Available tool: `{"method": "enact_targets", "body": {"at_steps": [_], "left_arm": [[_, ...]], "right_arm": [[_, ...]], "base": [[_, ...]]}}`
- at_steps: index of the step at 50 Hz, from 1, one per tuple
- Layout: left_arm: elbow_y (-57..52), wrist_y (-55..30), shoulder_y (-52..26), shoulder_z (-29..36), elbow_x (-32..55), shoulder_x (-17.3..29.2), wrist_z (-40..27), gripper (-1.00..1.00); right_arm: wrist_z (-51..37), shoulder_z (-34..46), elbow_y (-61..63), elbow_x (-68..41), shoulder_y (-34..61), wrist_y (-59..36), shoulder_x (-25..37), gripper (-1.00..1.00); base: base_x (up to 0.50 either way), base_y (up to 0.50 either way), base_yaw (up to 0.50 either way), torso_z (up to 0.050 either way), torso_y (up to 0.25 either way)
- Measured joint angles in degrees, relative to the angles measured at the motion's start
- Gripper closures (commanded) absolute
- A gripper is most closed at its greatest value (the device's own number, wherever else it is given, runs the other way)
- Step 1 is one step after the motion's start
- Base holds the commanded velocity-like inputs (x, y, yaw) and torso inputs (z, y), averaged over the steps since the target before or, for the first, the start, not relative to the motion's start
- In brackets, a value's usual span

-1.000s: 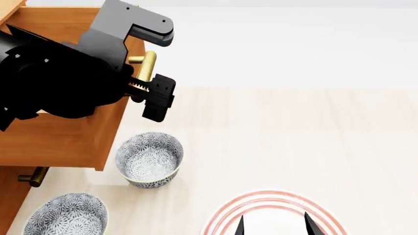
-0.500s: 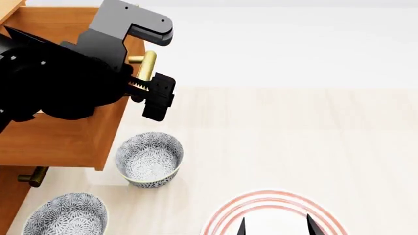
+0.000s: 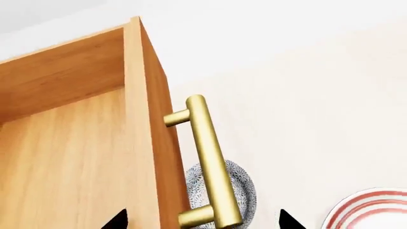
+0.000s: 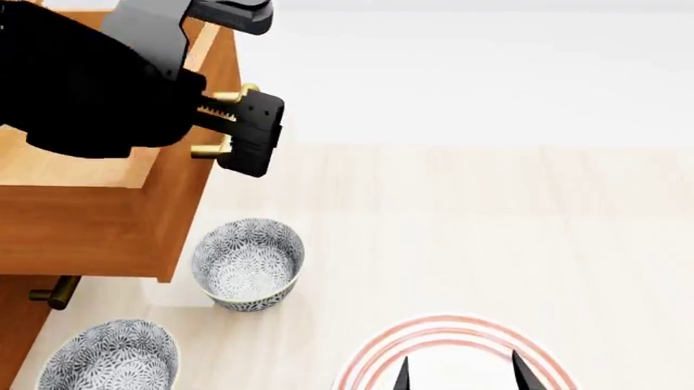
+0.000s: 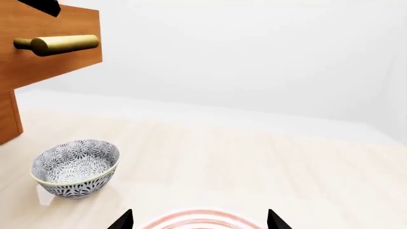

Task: Open the top drawer of the cabinet.

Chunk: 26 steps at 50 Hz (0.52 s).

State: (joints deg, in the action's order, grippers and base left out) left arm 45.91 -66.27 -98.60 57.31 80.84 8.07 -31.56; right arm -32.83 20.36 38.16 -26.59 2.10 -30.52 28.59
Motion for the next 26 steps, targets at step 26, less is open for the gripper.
{"method": "enact_targets", "body": {"at_steps": [26], "left_arm": [[-14.03,-5.49,-15.62,-11.28,19.51,1.95,-8.74,-1.00]], "right_arm": [[-1.82,0.44,3.65,-0.64,0.62,-2.51,0.52,-1.00]], "base": [[0.00,0.00,0.00,0.000,0.000]]}}
